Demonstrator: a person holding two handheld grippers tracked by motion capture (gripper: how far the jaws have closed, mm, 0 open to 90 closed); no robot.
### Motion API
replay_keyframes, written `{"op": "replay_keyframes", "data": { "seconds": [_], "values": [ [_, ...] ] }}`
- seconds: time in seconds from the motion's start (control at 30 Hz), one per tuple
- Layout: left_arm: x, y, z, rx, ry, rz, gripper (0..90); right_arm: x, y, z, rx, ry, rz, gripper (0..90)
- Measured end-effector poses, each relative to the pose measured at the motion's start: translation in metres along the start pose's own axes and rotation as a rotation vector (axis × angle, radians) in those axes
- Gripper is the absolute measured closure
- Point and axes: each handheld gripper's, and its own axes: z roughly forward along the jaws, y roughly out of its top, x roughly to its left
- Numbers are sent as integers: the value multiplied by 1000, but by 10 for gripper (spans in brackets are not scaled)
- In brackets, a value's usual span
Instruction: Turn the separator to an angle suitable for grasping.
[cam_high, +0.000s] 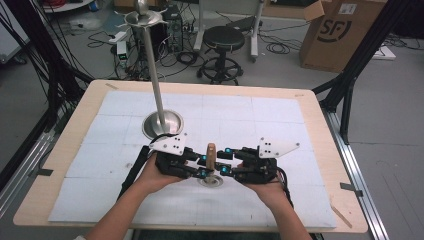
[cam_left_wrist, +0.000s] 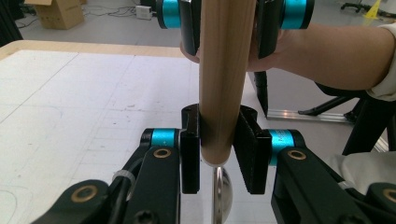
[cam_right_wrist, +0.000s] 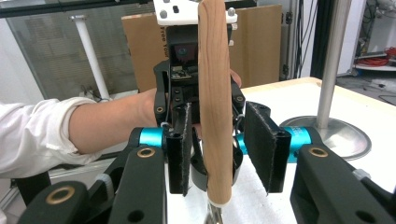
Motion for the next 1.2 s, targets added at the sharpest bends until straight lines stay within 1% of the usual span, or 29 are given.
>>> {"op": "replay_keyframes", "data": {
  "seconds": [0.23, 0.37, 0.63, 0.73, 0.93, 1.0, 1.2],
  "values": [
    [0, 0, -1, 3, -1, 0, 729, 0, 0, -2, -4, -3, 4, 617],
    [1, 0, -4, -9, 5, -8, 729, -1, 1, -5, -10, -8, 4, 617],
    [3, 2, -18, -32, 28, -13, 729, -2, 2, -8, -18, -12, 3, 617],
    [4, 3, -24, -53, 41, -22, 729, -2, 2, -8, -17, -15, 3, 617],
    [6, 7, -38, -48, 71, -18, 729, -3, 2, -11, -20, -21, 6, 617],
    [7, 7, -43, -64, 77, -25, 729, -3, 2, -11, -21, -22, 6, 617],
    [9, 6, -51, -64, 102, -34, 729, -3, 2, -10, -18, -23, 5, 617]
  ]
}}
